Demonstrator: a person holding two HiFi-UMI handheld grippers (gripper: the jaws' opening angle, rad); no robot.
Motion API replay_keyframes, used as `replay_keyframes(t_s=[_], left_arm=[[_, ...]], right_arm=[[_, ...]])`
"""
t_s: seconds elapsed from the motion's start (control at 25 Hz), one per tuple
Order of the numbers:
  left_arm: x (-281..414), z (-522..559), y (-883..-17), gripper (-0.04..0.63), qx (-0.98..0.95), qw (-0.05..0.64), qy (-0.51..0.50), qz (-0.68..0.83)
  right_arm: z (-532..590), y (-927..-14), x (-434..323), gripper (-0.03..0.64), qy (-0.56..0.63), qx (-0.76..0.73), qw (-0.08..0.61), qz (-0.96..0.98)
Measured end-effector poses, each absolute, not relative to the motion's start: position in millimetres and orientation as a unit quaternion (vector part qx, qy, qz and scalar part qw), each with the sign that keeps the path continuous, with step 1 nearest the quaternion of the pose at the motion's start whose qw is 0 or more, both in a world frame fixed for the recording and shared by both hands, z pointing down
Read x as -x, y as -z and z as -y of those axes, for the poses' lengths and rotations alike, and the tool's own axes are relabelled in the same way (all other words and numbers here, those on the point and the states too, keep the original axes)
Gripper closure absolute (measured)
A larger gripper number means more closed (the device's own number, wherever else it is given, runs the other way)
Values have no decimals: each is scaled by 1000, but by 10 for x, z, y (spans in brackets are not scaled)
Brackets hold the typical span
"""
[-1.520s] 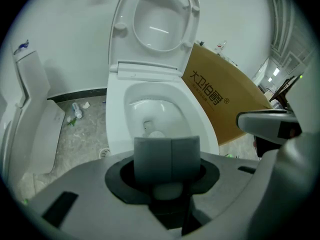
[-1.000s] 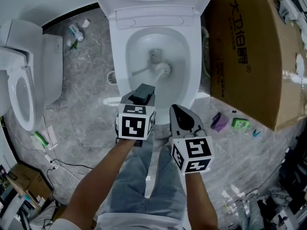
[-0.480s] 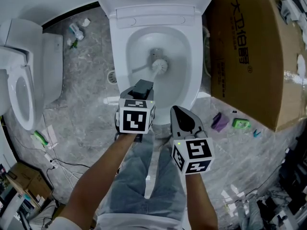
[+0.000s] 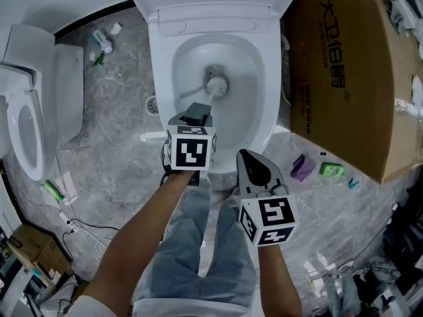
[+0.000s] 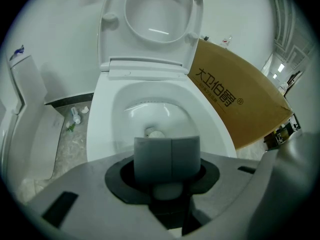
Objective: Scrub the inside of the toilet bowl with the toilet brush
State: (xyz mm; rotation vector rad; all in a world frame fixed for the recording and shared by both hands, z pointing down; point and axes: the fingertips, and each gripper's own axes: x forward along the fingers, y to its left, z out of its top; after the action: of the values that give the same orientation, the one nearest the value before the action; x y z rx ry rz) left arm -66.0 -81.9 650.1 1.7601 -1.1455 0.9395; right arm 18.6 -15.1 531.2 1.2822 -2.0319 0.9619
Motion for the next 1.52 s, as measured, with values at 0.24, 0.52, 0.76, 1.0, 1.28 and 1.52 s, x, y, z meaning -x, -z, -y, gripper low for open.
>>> replay_keyframes(t_s=[0.24,0.52,0.76,1.0,1.28,1.52], left_arm=[[664,791,-6452,442,-699,408,-375,451],[689,521,-6284,442,-692,423,-381,444],[720,408,-5880,442,-689,429,-370,453],[753,311,-5281,442,-691,423,-354,468],[755,246,-4459,442,-703,407,-311,493],[727,196,-3724,442,-723,372,-277,513]], right_arm=[[176,-5298,-194,618,-356,-476,275,756],[211,-5108,-170,618,-354,-473,273,759],[245,-4834,-165,618,-347,-470,272,765],[243,-4401,-134,618,-330,-464,267,777],[307,-3735,-120,618,-292,-461,253,799],[285,-3151,-114,618,-268,-462,224,815]])
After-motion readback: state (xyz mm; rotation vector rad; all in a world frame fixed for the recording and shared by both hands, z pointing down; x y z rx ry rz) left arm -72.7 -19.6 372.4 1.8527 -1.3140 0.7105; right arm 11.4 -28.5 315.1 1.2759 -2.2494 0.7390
